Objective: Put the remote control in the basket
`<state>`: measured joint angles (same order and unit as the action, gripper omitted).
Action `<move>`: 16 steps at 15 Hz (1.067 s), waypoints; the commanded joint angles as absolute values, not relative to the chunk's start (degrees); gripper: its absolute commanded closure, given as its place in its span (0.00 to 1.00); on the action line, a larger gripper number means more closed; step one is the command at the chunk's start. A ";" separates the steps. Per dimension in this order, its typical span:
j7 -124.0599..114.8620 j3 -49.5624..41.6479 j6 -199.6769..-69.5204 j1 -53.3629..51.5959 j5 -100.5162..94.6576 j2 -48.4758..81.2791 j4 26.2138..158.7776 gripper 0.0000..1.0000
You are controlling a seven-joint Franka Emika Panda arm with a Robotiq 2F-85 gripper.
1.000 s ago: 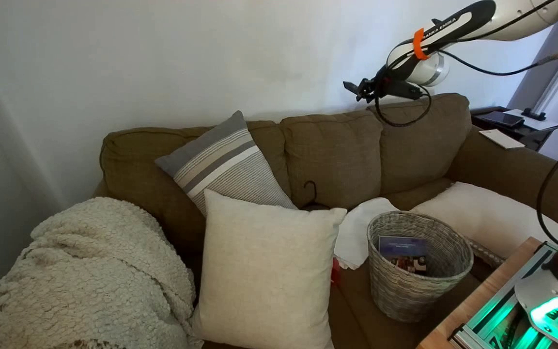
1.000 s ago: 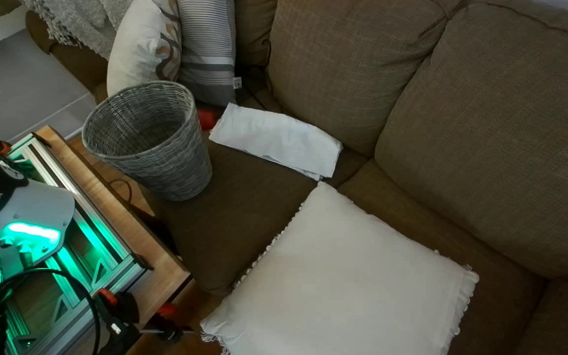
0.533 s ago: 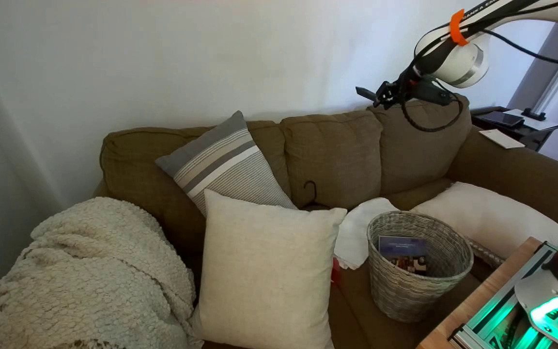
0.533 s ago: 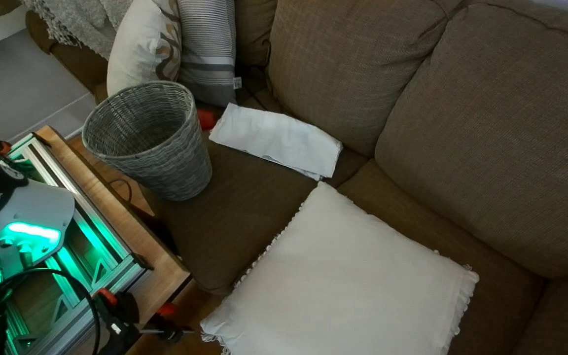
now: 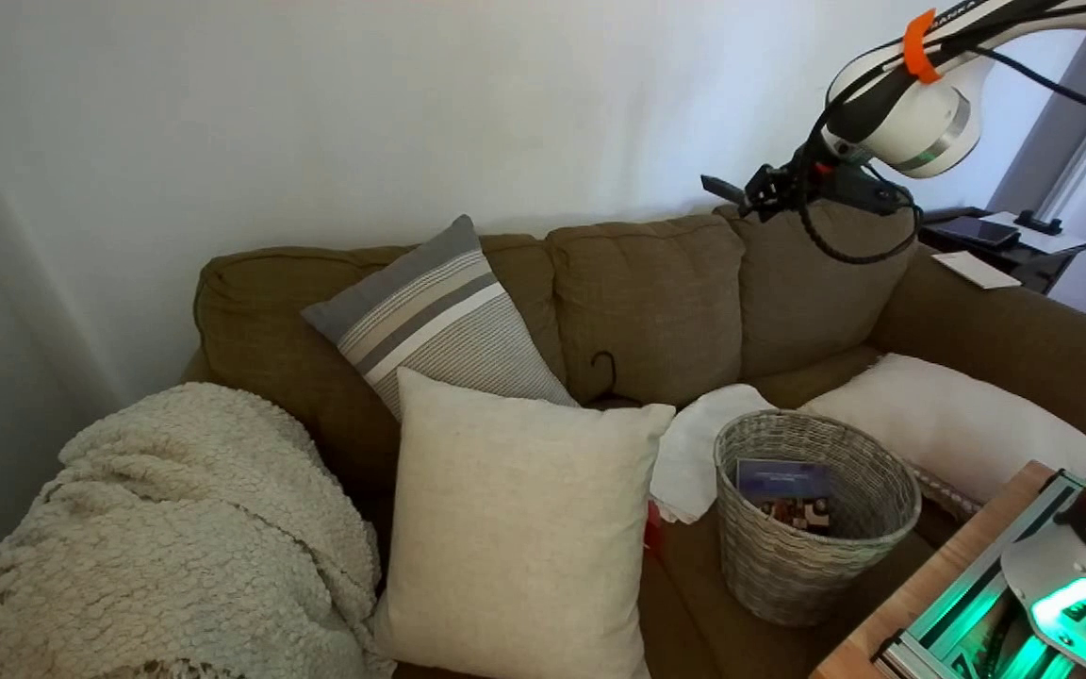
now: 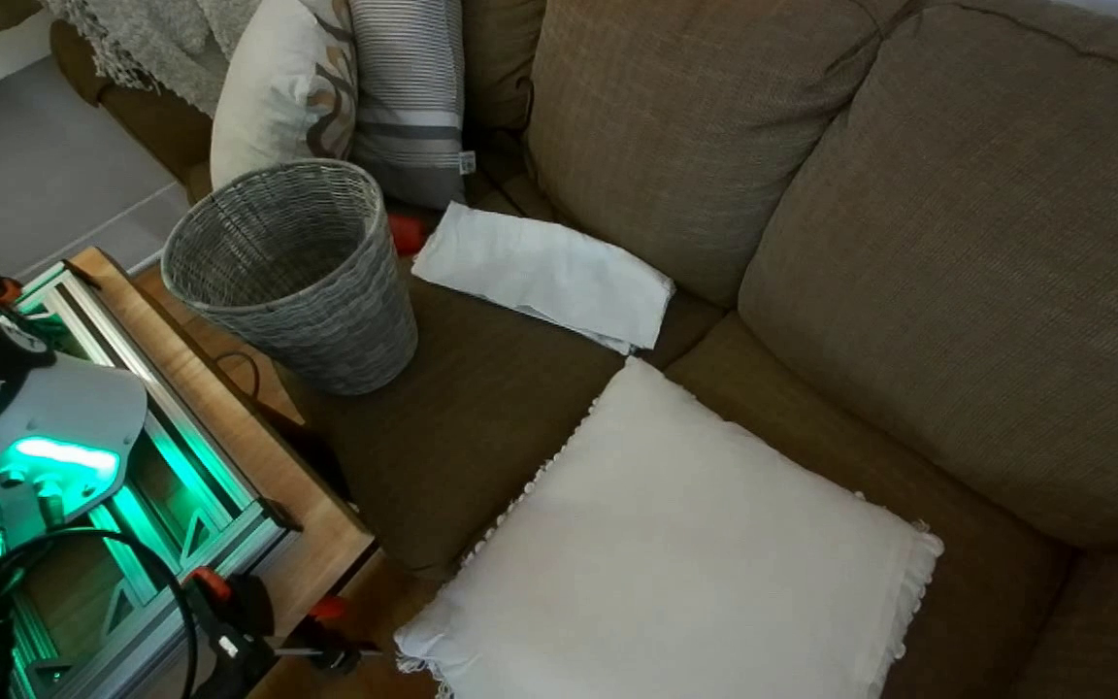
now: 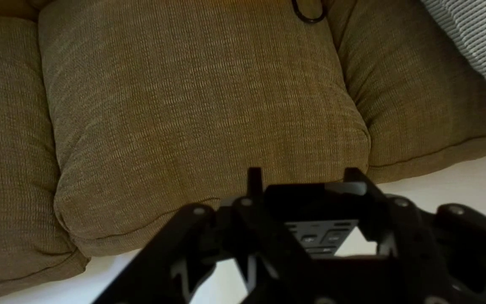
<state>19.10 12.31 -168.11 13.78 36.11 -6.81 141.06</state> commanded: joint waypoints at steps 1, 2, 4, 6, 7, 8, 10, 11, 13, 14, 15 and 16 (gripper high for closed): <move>19.10 12.31 -168.12 13.78 36.11 -6.55 140.90 0.49; 19.10 12.30 -168.13 13.79 36.11 -6.44 140.86 0.49; 19.10 12.30 -168.13 13.79 36.11 -6.42 140.86 0.49; 19.10 12.30 -168.13 13.79 36.11 -6.42 140.85 0.49; 19.10 12.30 -168.13 13.79 36.11 -6.42 140.85 0.49; 19.10 12.30 -168.13 13.79 36.11 -6.42 140.85 0.74; 17.27 12.31 -160.81 14.16 34.66 -7.09 141.53 0.74; 16.66 12.23 -156.41 14.35 33.83 -7.71 142.09 0.74; 16.90 5.65 -147.70 7.96 34.07 -10.10 143.44 0.74; 17.32 4.78 -142.89 7.38 34.40 -11.54 144.14 0.74; 17.68 7.97 -137.49 11.16 34.42 -13.32 144.96 0.74; 17.85 6.56 -132.53 10.10 34.31 -14.84 145.68 0.74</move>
